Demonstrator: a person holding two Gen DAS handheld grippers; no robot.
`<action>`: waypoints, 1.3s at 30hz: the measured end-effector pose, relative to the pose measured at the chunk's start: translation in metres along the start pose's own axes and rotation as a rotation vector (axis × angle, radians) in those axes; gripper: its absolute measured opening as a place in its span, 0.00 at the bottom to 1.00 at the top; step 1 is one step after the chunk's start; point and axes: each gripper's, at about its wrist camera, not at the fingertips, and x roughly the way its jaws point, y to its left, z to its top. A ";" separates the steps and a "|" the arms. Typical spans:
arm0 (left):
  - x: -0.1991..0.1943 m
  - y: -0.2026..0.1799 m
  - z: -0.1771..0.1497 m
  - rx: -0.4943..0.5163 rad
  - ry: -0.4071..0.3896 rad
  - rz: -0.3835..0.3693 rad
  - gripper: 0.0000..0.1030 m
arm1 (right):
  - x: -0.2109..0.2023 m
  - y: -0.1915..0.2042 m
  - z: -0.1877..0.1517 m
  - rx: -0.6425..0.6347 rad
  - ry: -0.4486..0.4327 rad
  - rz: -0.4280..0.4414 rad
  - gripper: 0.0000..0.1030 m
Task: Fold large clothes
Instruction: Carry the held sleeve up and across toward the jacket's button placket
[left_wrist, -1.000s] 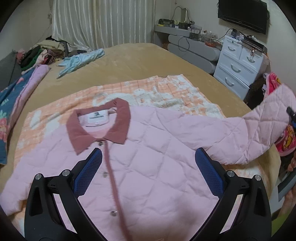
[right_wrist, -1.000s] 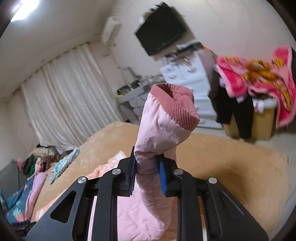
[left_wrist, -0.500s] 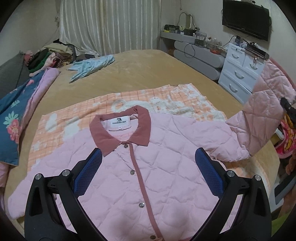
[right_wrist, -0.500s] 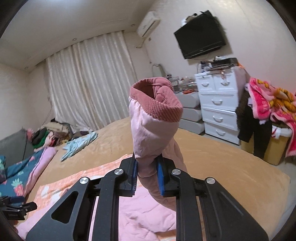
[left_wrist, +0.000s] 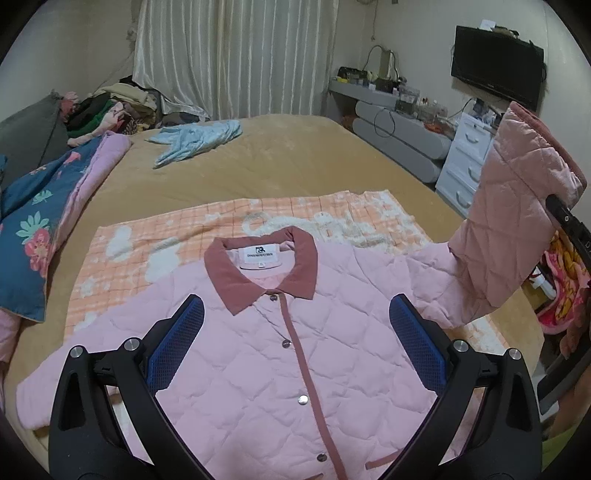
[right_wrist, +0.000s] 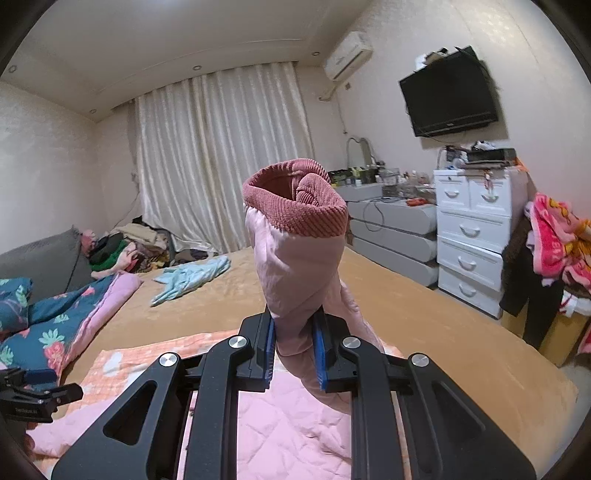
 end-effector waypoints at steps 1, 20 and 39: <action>-0.002 0.002 0.000 -0.004 0.002 -0.006 0.91 | -0.001 0.005 0.001 -0.008 0.002 0.006 0.16; -0.027 0.079 -0.008 -0.134 -0.023 -0.054 0.91 | 0.011 0.125 -0.011 -0.127 0.047 0.121 0.16; -0.014 0.169 -0.040 -0.336 -0.014 -0.101 0.91 | 0.058 0.240 -0.100 -0.254 0.192 0.278 0.16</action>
